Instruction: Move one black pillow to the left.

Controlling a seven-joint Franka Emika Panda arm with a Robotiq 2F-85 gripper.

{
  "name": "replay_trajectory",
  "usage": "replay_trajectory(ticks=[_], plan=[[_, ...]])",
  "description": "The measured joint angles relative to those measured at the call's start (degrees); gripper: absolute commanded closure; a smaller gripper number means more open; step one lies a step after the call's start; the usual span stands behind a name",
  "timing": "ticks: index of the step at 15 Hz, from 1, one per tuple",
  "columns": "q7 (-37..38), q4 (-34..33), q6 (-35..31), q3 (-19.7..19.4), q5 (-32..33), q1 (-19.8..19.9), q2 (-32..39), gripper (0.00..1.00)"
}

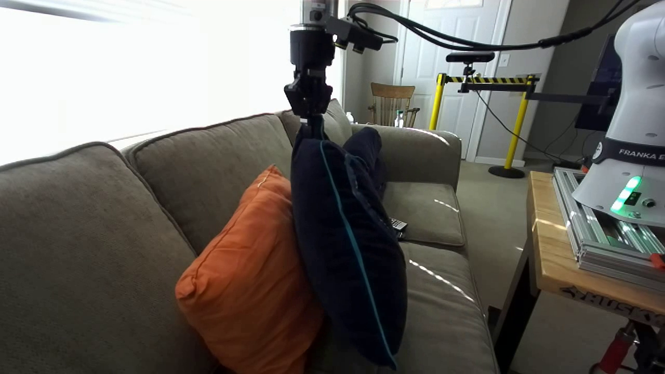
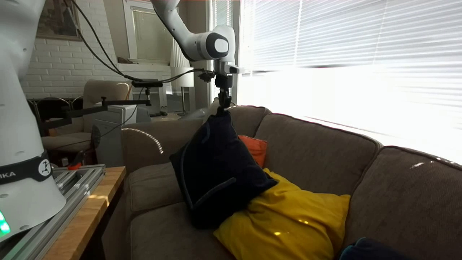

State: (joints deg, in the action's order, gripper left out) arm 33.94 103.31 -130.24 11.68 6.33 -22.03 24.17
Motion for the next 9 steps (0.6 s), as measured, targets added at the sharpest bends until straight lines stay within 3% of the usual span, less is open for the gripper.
replay_trajectory(ticks=[9], plan=[[0.3,0.0,-13.1,-0.1,-0.7,-3.6,3.9,0.98]])
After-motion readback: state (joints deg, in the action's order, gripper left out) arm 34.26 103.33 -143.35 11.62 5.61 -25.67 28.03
